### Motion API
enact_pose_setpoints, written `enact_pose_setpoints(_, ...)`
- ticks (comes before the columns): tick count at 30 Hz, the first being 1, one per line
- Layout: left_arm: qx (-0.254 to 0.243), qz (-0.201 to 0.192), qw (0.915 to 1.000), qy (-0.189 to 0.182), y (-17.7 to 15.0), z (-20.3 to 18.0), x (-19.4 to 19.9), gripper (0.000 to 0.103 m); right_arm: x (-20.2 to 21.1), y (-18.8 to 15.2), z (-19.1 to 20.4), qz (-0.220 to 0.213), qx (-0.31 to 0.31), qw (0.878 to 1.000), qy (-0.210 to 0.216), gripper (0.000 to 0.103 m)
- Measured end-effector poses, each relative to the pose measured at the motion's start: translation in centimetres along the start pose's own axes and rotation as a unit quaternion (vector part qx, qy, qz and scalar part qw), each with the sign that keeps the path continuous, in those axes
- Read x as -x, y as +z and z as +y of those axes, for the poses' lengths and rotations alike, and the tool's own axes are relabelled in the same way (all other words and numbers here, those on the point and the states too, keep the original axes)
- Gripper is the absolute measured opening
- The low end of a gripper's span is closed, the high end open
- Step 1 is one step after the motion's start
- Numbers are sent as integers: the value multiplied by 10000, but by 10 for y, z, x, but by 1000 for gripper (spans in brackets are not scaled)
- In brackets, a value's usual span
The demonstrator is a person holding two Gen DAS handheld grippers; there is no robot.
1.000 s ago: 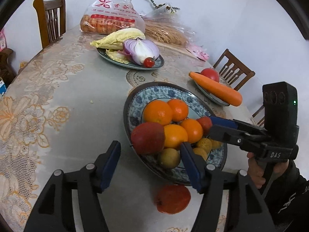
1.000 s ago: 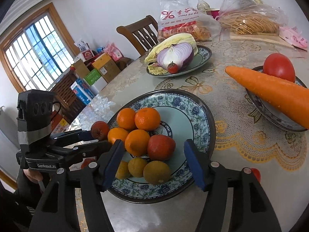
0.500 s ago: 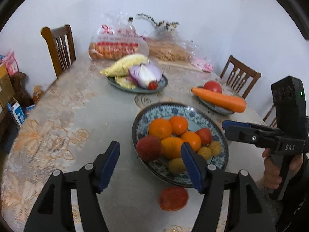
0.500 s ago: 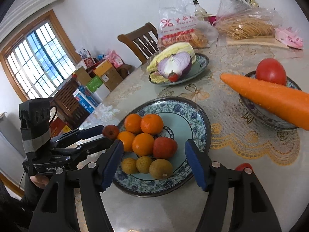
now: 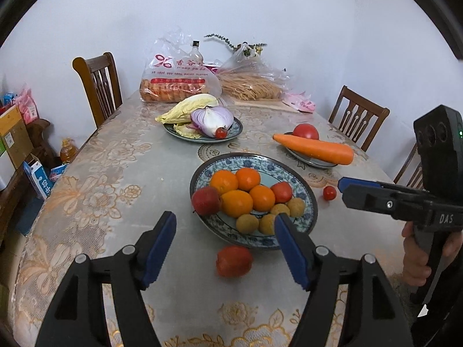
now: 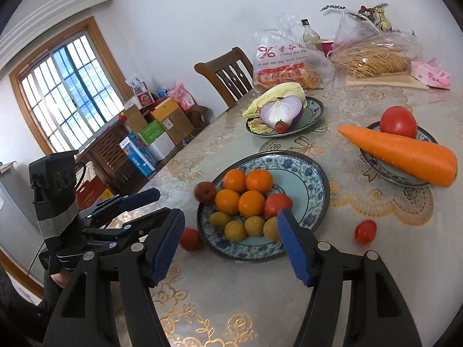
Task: Organize fruits
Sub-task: 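Withdraw both tools from the plate toward the remaining red fruits, then grasp a red apple with the left tool while the right tool grasps a cherry tomato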
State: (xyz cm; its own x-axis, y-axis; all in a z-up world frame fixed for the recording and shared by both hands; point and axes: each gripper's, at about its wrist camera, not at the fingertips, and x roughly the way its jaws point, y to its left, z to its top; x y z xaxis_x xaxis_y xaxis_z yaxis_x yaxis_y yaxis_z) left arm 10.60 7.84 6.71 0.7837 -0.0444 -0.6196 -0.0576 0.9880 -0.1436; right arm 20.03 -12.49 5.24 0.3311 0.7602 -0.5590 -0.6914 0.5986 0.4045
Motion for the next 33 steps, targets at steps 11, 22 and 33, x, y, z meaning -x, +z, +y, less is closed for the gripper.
enact_pose_setpoints(11, 33, -51, 9998, -163, -21, -11, 28, 74, 25, -28, 3, 127, 71, 9989, -447, 68)
enact_pose_setpoints(22, 409, 284, 9986, -198, -66, -4, 26, 74, 43, -62, -26, 213, -314, 9948, -948, 68)
enact_pose_setpoints(33, 570, 631, 9963, 101, -51, -2, 2, 73, 39, -71, -29, 429, -199, 9939, -994, 68)
